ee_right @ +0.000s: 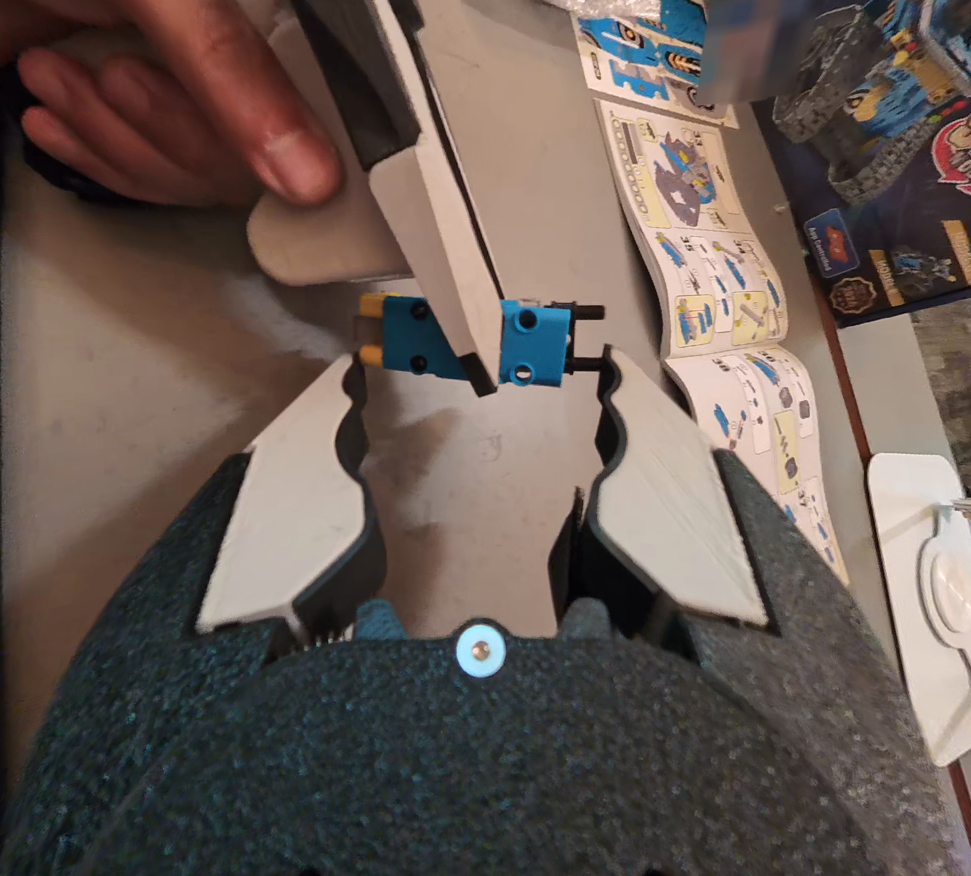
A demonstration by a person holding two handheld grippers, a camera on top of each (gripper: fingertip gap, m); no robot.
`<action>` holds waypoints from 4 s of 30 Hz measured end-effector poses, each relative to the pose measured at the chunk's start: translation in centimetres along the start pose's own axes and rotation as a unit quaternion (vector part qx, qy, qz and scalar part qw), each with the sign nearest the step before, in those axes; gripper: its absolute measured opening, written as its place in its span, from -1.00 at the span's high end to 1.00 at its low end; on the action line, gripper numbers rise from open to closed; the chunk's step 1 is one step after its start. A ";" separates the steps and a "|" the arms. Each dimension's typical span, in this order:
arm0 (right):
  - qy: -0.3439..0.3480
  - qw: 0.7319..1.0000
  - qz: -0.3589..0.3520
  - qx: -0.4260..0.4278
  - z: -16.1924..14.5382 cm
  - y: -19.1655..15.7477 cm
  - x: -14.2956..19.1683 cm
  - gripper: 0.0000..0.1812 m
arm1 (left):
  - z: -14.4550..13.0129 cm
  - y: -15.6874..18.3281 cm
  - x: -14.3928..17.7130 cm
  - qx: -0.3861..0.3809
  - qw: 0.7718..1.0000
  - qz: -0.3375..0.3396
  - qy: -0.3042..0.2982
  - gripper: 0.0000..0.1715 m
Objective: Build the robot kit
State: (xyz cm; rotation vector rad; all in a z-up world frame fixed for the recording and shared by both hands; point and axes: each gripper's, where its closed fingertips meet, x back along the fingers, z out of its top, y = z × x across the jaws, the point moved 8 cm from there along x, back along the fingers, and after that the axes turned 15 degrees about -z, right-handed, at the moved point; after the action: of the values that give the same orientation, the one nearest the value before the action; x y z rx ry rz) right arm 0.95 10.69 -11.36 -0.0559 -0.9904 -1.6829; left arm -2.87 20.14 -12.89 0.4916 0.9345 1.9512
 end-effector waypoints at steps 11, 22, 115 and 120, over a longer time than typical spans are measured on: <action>-0.006 1.000 -0.018 0.015 0.5 -0.1 0.0 0.09 | 0.0 0.0 0.3 0.002 1.000 0.001 0.008 0.76; 0.010 1.000 0.008 -0.023 0.1 -0.3 -0.3 0.12 | 0.0 -0.1 0.4 -0.004 1.000 0.017 0.011 0.77; 0.037 0.996 -0.078 0.014 0.9 -0.3 -0.7 0.09 | 0.7 0.2 0.7 -0.027 0.999 0.009 0.042 0.75; 0.065 0.995 -0.038 -0.072 -0.1 1.1 0.3 -0.06 | 1.6 1.4 1.2 -0.217 0.965 0.148 -0.006 0.74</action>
State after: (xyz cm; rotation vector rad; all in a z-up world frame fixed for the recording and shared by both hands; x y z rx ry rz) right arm 1.80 10.36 -10.67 -0.0048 -0.7820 -1.8022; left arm -3.27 21.38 -10.86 0.4012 0.4148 2.3379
